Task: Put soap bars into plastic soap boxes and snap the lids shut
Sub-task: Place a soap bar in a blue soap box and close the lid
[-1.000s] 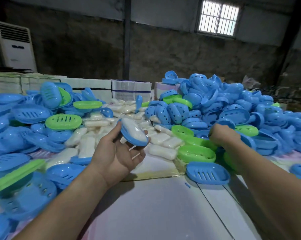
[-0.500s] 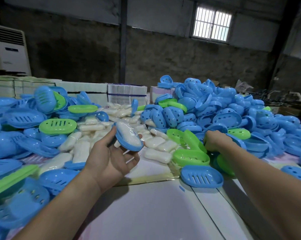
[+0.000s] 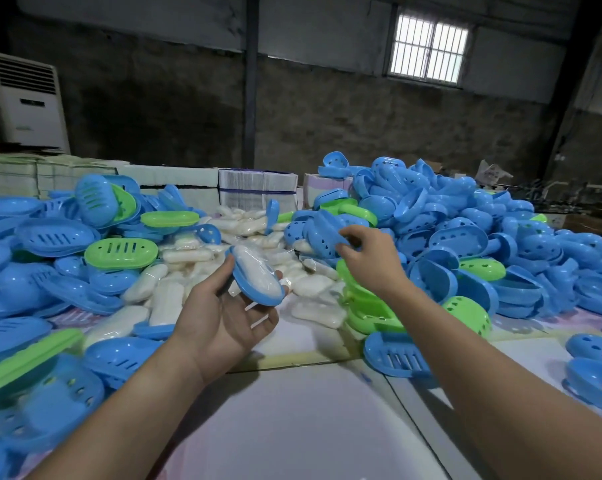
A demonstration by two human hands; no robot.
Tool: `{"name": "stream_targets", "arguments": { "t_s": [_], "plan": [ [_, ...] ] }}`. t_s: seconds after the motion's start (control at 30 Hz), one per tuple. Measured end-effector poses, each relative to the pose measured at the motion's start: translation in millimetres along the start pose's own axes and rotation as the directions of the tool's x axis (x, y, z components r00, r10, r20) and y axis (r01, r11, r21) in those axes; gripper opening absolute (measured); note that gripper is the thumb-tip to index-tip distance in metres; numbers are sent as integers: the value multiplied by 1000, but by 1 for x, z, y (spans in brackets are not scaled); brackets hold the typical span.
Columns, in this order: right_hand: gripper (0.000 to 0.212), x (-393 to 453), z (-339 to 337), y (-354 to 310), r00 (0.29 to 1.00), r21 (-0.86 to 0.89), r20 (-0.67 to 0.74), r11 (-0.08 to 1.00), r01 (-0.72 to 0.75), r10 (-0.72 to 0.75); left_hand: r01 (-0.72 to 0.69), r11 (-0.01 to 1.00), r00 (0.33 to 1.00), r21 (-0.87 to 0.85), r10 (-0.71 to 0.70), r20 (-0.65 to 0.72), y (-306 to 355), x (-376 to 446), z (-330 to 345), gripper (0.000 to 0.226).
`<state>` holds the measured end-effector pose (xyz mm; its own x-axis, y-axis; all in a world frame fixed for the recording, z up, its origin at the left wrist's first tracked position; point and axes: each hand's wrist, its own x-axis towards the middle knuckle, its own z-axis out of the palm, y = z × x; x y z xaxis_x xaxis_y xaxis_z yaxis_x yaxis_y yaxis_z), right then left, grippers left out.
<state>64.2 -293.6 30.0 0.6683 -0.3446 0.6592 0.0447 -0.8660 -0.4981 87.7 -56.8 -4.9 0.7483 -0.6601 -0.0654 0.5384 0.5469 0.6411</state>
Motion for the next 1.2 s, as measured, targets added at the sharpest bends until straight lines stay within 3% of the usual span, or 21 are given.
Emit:
{"name": "stream_targets", "arguments": {
  "t_s": [0.17, 0.27, 0.33, 0.37, 0.43, 0.47, 0.5, 0.53, 0.6, 0.63, 0.73, 0.8, 1.0, 1.2],
  "plan": [
    [21, -25, 27, -38, 996, 284, 30, 956, 75, -87, -63, 998, 994, -23, 61, -93, -1, 2, 0, 39],
    [26, -32, 27, -52, 997, 594, 81, 804, -33, -18, -110, 993, 983, -39, 103, -149, 0, 6, 0, 38],
    [35, -34, 22, -56, 982, 810, 163, 555, -189, 97, -132, 991, 974, -31, 123, -192, -1, 8, -1, 40],
    [38, -35, 21, -56, 957, 889, 260, 356, -289, 128, -139, 990, 970, -22, 132, -205, -1, 8, -1, 40],
    [42, -37, 18, -53, 873, 875, 482, -90, -475, 80, -141, 990, 968, -3, 137, -211, -3, 9, -2, 34],
    [43, -39, 18, -52, 836, 817, 548, -241, -524, 39, -137, 991, 969, 6, 135, -205, -4, 10, -2, 29],
    [42, -41, 19, -52, 813, 773, 582, -315, -550, 11, -131, 991, 972, 11, 131, -195, -5, 10, -2, 25],
    [39, -43, 21, -52, 801, 760, 598, -324, -564, 10, -125, 992, 975, 12, 125, -186, -7, 10, -1, 23],
    [33, -45, 28, -54, 803, 797, 591, -206, -567, 75, -118, 993, 978, 12, 118, -174, -10, 11, -1, 21],
    [31, -46, 30, -54, 820, 828, 560, -91, -553, 120, -118, 993, 978, 11, 118, -170, -12, 11, -1, 22],
    [30, -51, 36, -52, 885, 761, 416, 453, -465, 210, -108, 994, 982, 4, 108, -158, -15, 12, -1, 25],
    [34, -56, 39, -54, 911, 635, 365, 664, -396, 194, -101, 995, 984, -14, 98, -148, -15, 12, -1, 27],
    [40, -61, 44, -52, 897, 482, 438, 825, -295, 65, -121, 991, 989, -59, 115, -96, -13, 13, -5, 44],
    [35, -61, 38, -53, 849, 599, 526, 688, -409, 47, -163, 987, 985, 7, 163, -48, -12, 13, -9, 60]
  ]
}}
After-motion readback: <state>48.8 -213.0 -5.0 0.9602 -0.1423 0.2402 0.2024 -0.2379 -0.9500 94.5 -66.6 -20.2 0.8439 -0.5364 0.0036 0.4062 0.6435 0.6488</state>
